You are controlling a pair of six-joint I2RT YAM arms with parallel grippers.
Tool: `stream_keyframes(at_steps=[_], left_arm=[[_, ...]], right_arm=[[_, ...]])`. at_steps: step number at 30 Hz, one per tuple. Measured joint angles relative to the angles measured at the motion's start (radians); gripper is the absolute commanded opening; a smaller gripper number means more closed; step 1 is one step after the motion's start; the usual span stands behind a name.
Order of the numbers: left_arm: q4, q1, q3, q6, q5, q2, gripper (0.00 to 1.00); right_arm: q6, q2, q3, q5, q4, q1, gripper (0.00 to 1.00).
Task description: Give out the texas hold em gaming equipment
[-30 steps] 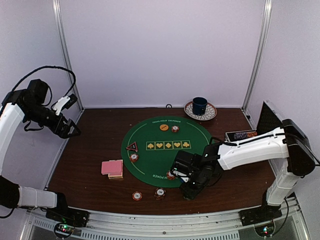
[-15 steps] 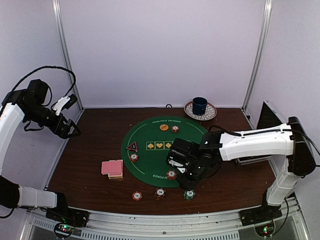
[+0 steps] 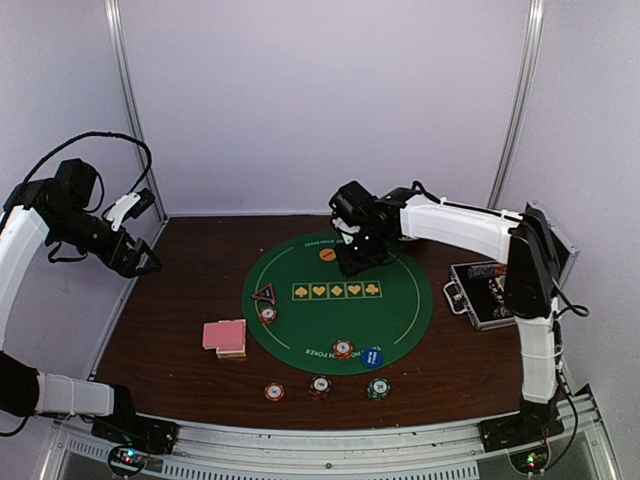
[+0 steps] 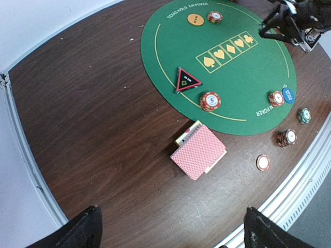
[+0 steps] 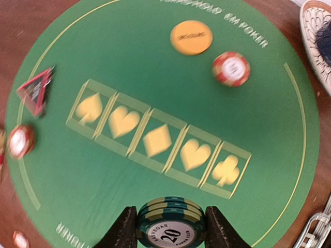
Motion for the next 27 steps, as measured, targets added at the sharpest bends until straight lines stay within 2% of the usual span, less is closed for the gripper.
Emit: stream_keyframes(at_steps=[5, 10, 17, 27], left_arm=[[-0.004, 0.000, 0.000, 0.000, 0.007, 0.003, 0.98], [-0.005, 0.000, 0.000, 0.000, 0.011, 0.011, 0.98], [-0.005, 0.000, 0.000, 0.000, 0.011, 0.025, 0.98], [-0.005, 0.000, 0.000, 0.000, 0.018, 0.035, 0.98]], right_arm=[[-0.019, 0.196, 0.207, 0.017, 0.002, -0.109, 0.26], [-0.024, 0.306, 0.333, 0.021, -0.013, -0.180, 0.25], [-0.024, 0.374, 0.404, 0.013, -0.019, -0.243, 0.26], [-0.018, 0.495, 0.482, -0.011, -0.023, -0.269, 0.26]])
